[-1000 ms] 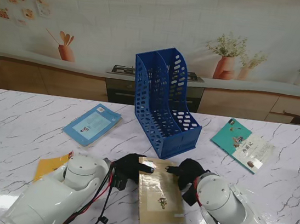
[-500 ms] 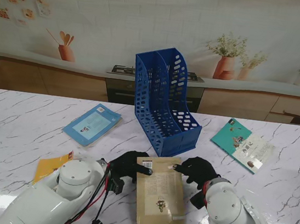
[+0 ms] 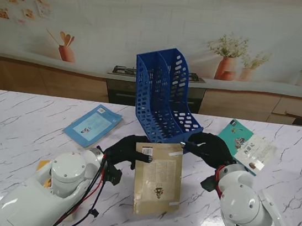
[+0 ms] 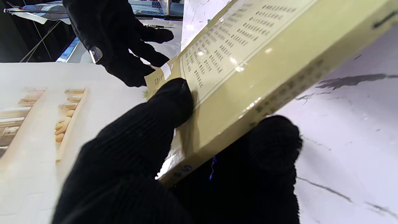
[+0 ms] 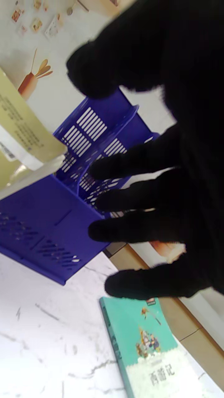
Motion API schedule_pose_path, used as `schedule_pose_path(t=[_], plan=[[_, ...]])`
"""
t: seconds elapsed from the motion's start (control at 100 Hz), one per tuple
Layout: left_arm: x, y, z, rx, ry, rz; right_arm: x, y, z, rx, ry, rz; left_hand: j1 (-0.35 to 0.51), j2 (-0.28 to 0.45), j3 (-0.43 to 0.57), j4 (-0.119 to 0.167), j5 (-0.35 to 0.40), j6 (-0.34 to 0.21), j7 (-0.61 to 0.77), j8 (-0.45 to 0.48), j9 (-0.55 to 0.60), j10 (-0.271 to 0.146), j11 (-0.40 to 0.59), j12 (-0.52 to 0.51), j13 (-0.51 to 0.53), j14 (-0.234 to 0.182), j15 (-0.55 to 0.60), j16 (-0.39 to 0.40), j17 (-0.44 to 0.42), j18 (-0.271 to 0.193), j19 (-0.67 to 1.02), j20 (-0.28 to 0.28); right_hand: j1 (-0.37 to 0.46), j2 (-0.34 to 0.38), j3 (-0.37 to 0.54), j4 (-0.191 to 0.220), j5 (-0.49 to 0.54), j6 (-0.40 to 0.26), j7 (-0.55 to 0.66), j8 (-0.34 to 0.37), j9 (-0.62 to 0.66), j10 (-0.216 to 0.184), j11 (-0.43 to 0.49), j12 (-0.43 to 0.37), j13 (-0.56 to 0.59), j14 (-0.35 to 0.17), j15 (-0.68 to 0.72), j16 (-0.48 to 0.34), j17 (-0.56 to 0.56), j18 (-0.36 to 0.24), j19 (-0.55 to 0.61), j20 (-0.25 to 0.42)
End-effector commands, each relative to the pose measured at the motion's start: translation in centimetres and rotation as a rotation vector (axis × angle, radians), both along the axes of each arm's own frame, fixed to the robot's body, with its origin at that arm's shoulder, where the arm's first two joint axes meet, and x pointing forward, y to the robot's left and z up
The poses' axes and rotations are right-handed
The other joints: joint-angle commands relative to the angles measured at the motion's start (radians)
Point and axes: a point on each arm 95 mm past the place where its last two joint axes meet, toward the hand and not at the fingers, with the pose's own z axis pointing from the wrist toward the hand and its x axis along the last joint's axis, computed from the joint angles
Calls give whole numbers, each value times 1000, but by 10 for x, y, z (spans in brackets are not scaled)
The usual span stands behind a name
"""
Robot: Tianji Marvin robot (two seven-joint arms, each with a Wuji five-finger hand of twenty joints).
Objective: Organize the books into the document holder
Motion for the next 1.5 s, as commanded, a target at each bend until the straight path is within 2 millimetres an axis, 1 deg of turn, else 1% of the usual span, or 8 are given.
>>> schedule_pose_path(t=[0.0,0.07,0.08,0.61,0.87,1.0,1.36,1.49], plan=[[5,-2,17,-14,-70,-24,2,4,18,1,-40,26,124,59,187,18,59,-160,82,40,28,-45,16,29,72,1,118,33,7,-96,94,2,13,-3,-19,63,-22,-42,-14,15,-23,-36,-8,8,-31,-45,-22,-6,-26,-98,-18,-8],[8,-1,22,8,-94,-28,4,5,26,-36,-69,39,134,61,184,12,57,-159,81,50,23,-15,14,47,66,2,127,44,0,-95,106,9,3,-13,-18,62,-21,-74,-10,16,-18,-59,-21,7,-42,-53,-34,-6,-53,-93,-47,0],[9,-1,23,11,-98,-30,4,5,27,-41,-74,41,132,67,183,12,54,-161,81,53,24,-31,16,51,66,-2,129,46,0,-98,107,10,0,-14,-16,62,-20,-77,-8,17,-16,-63,-24,7,-43,-56,-37,-5,-55,-92,-53,4],[13,-6,72,47,-266,-77,40,22,74,-136,-221,263,139,87,179,8,55,-170,72,94,20,-33,24,83,63,-4,140,62,-6,-106,117,20,-20,-41,-28,61,-40,-167,-4,15,-19,-129,-80,13,-111,-94,-90,-11,-166,-99,-220,23],[15,-11,85,52,-319,-79,53,31,74,-174,-215,368,144,95,170,4,53,-169,67,109,15,-33,27,93,57,-5,146,70,-13,-105,124,26,-34,-55,-22,62,-42,-183,3,16,-15,-145,-92,21,-129,-94,-101,-9,-193,-97,-294,27],[13,-12,92,58,-350,-80,56,31,71,-185,-204,399,147,99,166,2,52,-169,64,113,13,-34,28,97,53,-5,146,71,-19,-104,123,28,-34,-63,-22,63,-29,-199,11,18,-2,-180,-90,25,-130,-105,-103,-9,-197,-96,-310,28],[10,-13,107,66,-403,-75,60,22,65,-199,-154,480,150,105,160,1,46,-170,63,135,10,-40,31,105,52,-7,154,79,-24,-105,128,37,-26,-68,-15,64,-31,-233,22,25,11,-175,-87,36,-154,-91,-112,-9,-219,-96,-363,22],[11,-13,108,71,-406,-77,60,21,64,-193,-140,517,151,107,159,1,47,-173,62,141,9,-41,31,107,51,-9,154,80,-24,-105,128,38,-16,-77,-6,63,16,-238,74,60,75,-185,-36,87,-98,-101,-81,13,-183,-96,-346,46]])
